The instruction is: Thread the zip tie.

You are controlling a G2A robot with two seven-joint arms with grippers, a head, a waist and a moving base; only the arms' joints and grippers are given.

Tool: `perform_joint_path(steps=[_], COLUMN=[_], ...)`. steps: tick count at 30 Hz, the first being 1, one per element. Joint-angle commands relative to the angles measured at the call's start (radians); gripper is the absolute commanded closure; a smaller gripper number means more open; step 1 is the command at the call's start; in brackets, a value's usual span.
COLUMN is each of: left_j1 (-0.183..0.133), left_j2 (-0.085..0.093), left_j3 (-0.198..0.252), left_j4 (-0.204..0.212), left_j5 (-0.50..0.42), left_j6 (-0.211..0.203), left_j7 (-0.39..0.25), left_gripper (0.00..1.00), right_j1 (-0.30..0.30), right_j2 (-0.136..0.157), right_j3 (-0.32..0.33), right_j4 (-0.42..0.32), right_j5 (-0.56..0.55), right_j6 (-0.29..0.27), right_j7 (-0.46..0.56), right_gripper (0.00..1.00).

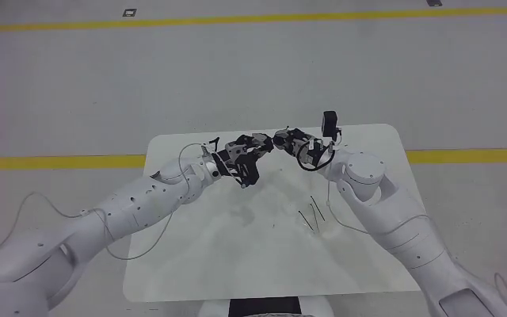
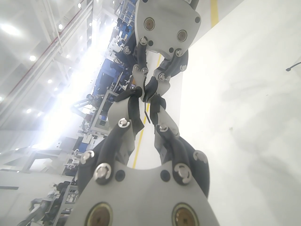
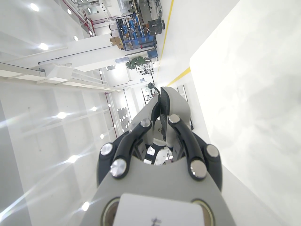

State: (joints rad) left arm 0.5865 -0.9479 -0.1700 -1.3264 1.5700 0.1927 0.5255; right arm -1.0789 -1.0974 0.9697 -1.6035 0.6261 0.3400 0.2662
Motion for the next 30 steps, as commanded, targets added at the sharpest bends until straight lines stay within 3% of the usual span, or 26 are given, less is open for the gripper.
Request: perform_joint_path(steps=[1, 30], left_j1=[0.0, 0.008], left_j2=[0.0, -0.006], left_j3=[0.0, 0.0], left_j4=[0.0, 0.018], left_j5=[0.0, 0.0], left_j6=[-0.001, 0.008], left_j7=[0.0, -0.004], left_gripper=[0.87, 1.0], right_j1=[0.0, -0.002], right_j2=[0.0, 0.003], right_j3=[0.0, -0.01], right_j4=[0.001, -0.003], right_j5=[-0.001, -0.004], right_j6=[0.0, 0.0], right_j7=[0.002, 0.006], right_gripper=[1.0, 1.0])
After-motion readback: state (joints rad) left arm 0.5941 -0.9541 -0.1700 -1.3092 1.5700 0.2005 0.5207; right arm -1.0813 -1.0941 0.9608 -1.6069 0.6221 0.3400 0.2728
